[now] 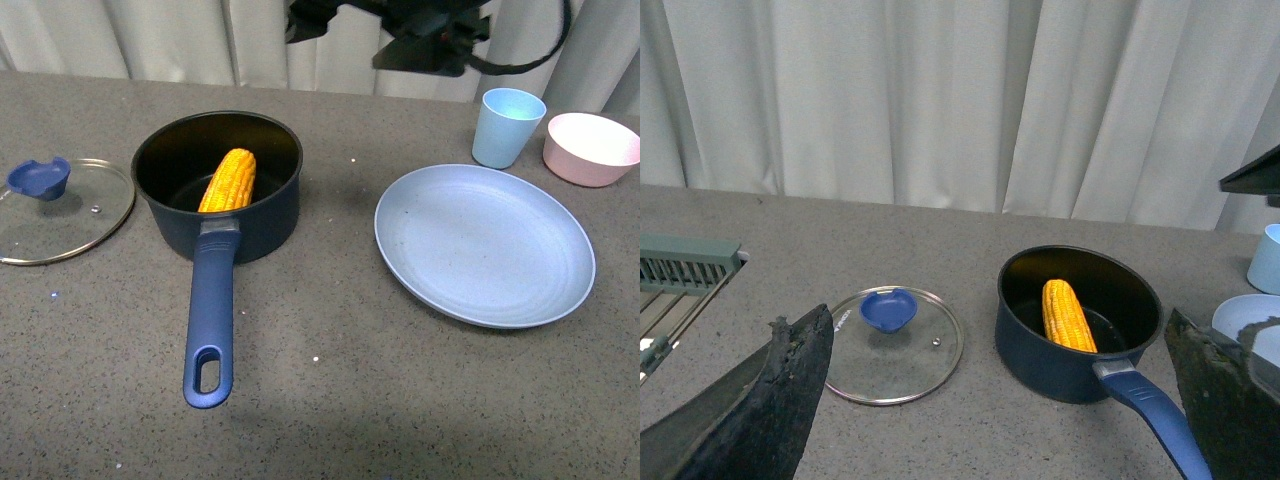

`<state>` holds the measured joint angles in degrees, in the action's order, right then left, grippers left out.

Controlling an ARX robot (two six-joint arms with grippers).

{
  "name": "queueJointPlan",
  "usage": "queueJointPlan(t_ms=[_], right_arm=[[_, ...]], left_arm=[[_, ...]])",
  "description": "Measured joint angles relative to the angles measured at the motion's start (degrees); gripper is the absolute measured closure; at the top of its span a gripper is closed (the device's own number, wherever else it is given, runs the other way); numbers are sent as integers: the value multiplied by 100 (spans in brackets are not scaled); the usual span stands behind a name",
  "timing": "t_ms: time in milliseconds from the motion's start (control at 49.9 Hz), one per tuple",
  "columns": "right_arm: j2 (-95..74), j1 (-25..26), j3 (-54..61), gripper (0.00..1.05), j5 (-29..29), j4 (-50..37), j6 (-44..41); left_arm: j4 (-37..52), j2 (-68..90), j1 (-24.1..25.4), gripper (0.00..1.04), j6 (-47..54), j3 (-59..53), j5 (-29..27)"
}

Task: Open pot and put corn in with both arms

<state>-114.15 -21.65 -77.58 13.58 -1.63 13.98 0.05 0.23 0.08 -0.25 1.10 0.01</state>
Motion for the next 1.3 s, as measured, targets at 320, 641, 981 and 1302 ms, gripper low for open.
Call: queueJointPlan(t_ms=[320,641,981,1302], right_arm=[[1985,459,2855,9,-2304,-1996,-909],[3901,909,5147,9,-3060,-2855,-1296],[5606,1152,6824,9,-4113,-2986,-1696],[8063,1405,7565,9,-4269,-1639,-1438]], left_arm=[[0,0,0,6,2,0,0],[0,0,0,6,0,0,0],[0,0,0,6,2,0,0],[0,0,0,6,2,0,0]])
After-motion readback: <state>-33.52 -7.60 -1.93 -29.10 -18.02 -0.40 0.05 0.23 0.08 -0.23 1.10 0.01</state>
